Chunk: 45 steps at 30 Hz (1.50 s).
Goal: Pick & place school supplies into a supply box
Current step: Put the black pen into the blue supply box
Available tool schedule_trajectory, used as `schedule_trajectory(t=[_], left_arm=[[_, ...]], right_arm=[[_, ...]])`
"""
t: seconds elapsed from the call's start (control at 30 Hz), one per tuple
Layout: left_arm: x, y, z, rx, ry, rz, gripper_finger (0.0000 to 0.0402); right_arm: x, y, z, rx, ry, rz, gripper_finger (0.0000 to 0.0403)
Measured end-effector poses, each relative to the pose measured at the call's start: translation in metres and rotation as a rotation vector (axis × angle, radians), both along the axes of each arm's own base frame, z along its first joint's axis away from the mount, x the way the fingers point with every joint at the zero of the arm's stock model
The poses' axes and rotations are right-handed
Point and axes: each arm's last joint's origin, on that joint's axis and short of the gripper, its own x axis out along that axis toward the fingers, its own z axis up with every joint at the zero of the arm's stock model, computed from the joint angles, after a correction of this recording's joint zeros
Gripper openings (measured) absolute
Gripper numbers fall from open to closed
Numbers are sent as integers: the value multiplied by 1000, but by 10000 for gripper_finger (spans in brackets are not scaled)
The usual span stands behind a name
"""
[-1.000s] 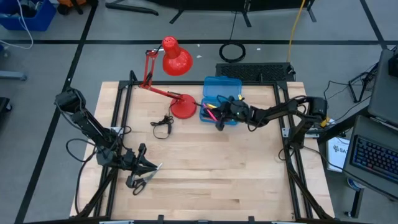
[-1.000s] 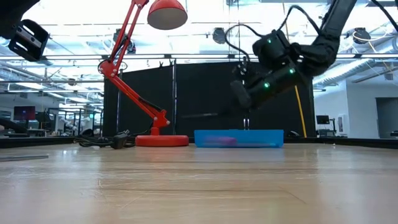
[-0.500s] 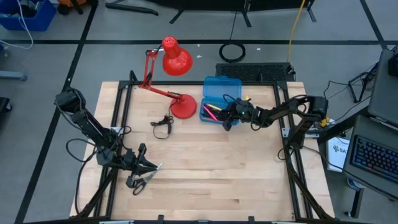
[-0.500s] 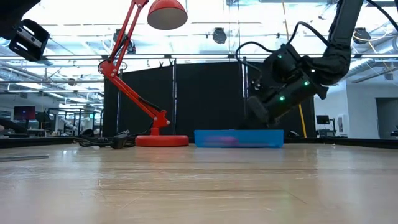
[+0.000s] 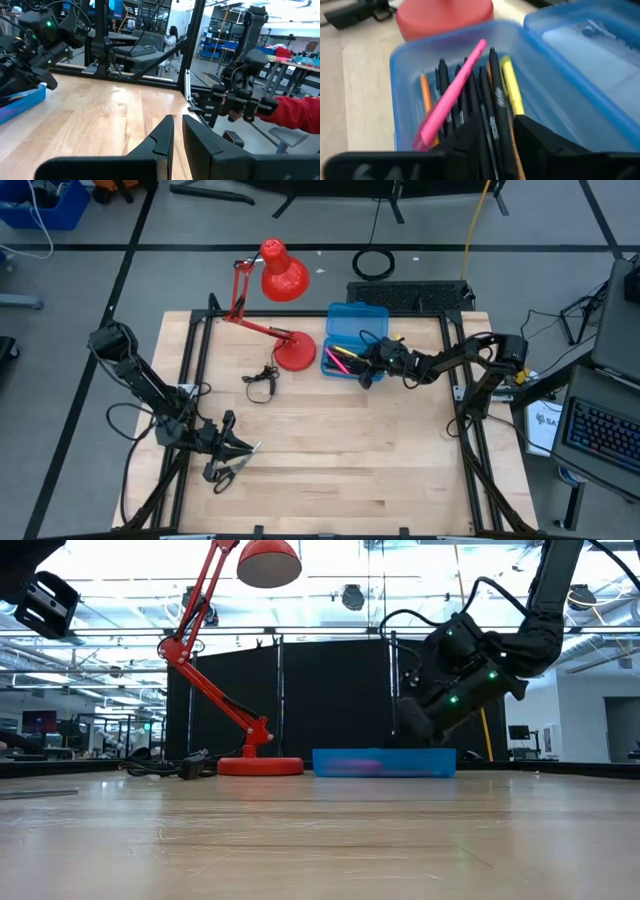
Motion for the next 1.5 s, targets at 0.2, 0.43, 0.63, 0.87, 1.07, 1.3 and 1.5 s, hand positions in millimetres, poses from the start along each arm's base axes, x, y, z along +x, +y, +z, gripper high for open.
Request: schedule_trajectory(t=[0.2, 0.43, 0.63, 0.87, 1.07, 1.3, 1.5], left_arm=[[0, 0, 0, -39, 11, -3, 42], [2, 2, 3, -84, -12, 20, 42], [7, 8, 2, -72, -4, 87, 42], [10, 14, -17, -162, 145, 214, 42], [11, 19, -26, -168, 195, 299, 42], [10, 22, -35, -155, 266, 305, 42], [13, 26, -45, -158, 402, 345, 42]], right_arm=[[6, 2, 10, -76, -89, 33, 142], [16, 20, 29, -179, -201, 109, 147], [22, 46, 45, -211, -264, 198, 135], [26, 75, 50, -192, -313, 297, 136], [28, 94, 52, -190, -337, 363, 133], [29, 98, 55, -174, -374, 397, 130], [29, 99, 55, -148, -386, 415, 130]])
